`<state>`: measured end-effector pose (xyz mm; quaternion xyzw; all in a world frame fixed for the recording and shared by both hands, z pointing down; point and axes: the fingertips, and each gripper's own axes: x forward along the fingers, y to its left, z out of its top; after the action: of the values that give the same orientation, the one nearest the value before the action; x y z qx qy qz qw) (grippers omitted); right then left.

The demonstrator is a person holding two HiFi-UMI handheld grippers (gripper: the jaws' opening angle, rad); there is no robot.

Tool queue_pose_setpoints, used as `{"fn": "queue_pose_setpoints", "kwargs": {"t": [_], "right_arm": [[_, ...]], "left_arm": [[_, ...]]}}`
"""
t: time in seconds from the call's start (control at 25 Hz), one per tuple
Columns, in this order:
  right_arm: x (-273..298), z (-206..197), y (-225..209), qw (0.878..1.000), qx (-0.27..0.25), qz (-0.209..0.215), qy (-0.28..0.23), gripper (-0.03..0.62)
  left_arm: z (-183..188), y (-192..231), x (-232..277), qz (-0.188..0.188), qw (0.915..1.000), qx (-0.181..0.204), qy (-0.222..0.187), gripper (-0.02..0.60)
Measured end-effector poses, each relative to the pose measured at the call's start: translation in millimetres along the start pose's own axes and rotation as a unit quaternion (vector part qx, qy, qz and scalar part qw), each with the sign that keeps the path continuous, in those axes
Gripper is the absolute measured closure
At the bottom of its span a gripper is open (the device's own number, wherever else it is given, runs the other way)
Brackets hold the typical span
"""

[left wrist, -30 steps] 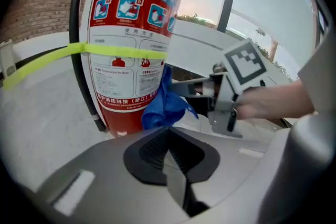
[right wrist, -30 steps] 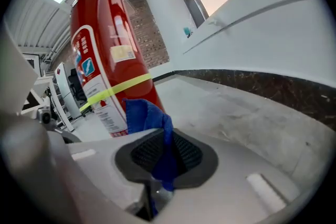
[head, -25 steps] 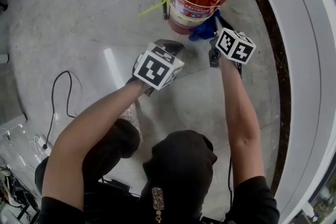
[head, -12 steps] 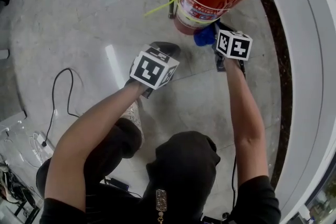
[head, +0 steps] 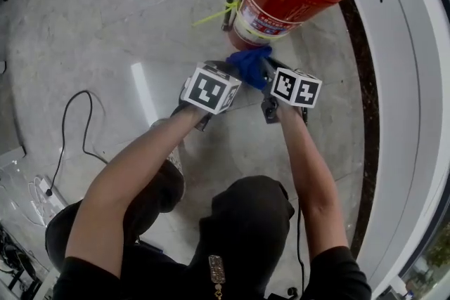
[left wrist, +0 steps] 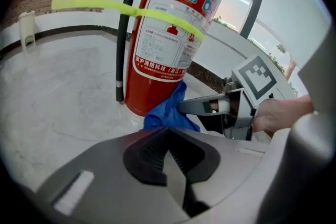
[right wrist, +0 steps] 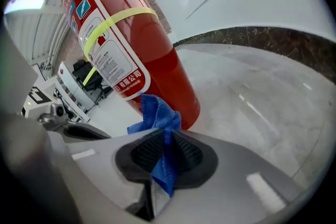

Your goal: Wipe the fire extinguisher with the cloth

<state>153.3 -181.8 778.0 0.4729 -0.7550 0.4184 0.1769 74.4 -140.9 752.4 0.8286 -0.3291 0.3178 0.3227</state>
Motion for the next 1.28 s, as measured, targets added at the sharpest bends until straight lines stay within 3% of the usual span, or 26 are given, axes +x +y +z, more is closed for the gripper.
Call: {"fn": "queue_pose_setpoints", "kwargs": {"t": [0.2, 0.32, 0.56, 0.68, 0.8, 0.88, 1.04, 1.28], "right_arm": [[6, -3, 15, 0.996, 0.085, 0.030, -0.029, 0.548], [3, -7, 20, 0.993, 0.100, 0.040, -0.039, 0.548], [12, -3, 41, 0.994, 0.082, 0.064, -0.042, 0.548], [17, -4, 45, 0.995, 0.064, 0.069, -0.032, 0.548], [22, -4, 54, 0.995, 0.047, 0.081, -0.023, 0.548], [26, -2, 63, 0.995, 0.036, 0.089, -0.019, 0.548], [31, 7, 80, 0.993, 0.028, 0.108, -0.026, 0.548], [20, 27, 98, 0.991, 0.005, 0.125, -0.054, 0.548]], "left_arm": [[-5, 14, 20, 0.009, 0.9996, -0.026, 0.008, 0.578], [-6, 25, 34, 0.016, 0.9988, -0.046, 0.006, 0.578], [7, 56, 50, 0.027, 0.9981, -0.055, 0.001, 0.578], [10, 64, 54, 0.030, 0.9987, -0.040, 0.005, 0.578], [18, 85, 50, 0.069, 0.9976, -0.011, 0.001, 0.578], [22, 95, 49, 0.078, 0.9965, -0.026, -0.011, 0.578], [58, 102, 44, 0.053, 0.9943, -0.059, -0.071, 0.578], [65, 92, 26, 0.039, 0.9953, -0.042, -0.079, 0.578]]}}
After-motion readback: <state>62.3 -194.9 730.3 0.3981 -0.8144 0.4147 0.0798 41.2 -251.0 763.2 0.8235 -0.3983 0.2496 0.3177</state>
